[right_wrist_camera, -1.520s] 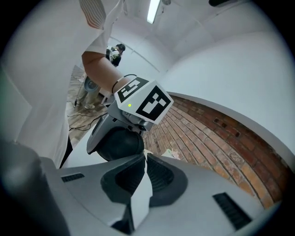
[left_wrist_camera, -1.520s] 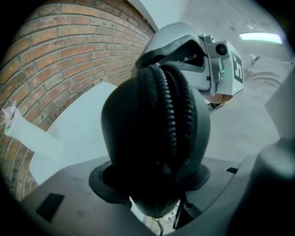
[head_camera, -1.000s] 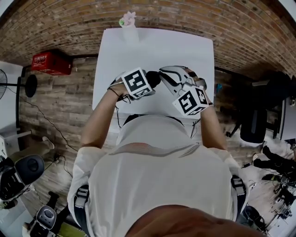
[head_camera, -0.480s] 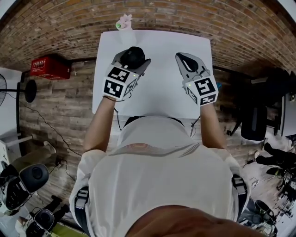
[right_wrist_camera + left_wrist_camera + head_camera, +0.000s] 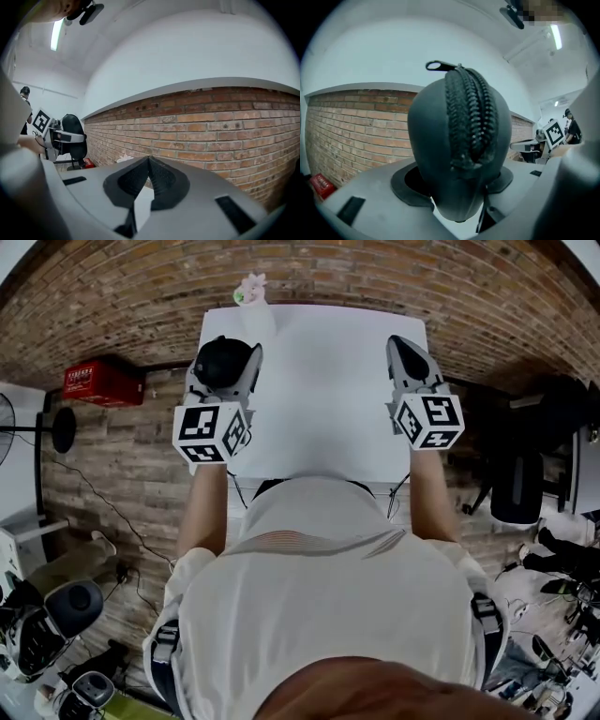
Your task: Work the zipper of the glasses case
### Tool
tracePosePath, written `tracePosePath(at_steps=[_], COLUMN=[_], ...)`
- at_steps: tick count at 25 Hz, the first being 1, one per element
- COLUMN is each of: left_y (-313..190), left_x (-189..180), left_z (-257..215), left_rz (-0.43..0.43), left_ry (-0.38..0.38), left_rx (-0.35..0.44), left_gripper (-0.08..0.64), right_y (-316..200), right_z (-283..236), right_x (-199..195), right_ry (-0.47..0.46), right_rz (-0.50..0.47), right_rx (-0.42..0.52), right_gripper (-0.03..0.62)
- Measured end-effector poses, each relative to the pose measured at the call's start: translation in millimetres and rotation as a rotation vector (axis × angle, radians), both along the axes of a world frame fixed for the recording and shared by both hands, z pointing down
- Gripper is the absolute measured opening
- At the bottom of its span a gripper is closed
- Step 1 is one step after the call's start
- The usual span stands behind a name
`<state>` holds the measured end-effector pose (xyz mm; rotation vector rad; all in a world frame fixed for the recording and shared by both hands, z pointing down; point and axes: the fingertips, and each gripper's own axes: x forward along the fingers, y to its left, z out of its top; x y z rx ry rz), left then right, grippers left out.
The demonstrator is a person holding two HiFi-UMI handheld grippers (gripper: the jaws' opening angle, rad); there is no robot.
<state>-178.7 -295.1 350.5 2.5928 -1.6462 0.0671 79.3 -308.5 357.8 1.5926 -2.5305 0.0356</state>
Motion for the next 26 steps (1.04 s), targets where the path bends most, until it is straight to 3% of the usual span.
tracePosePath(at_steps=[3, 26], left_y=[2.2, 8.6], left_x=[-3.4, 6.8], left_z=[-0.8, 7.0], left_rz=[-0.011, 0.021], left_ry=[0.03, 0.04], left_rx=[-0.002, -0.017], left_gripper=[0.268, 0.268], right_y=[-0.5, 8.1], right_z=[-3.2, 14.9], right_x=[1.6, -16.8], right_ry=[0.002, 0.03], right_rz=[0.013, -0.059], right_rx=[0.009, -0.023], right_gripper=[0.051, 0.051])
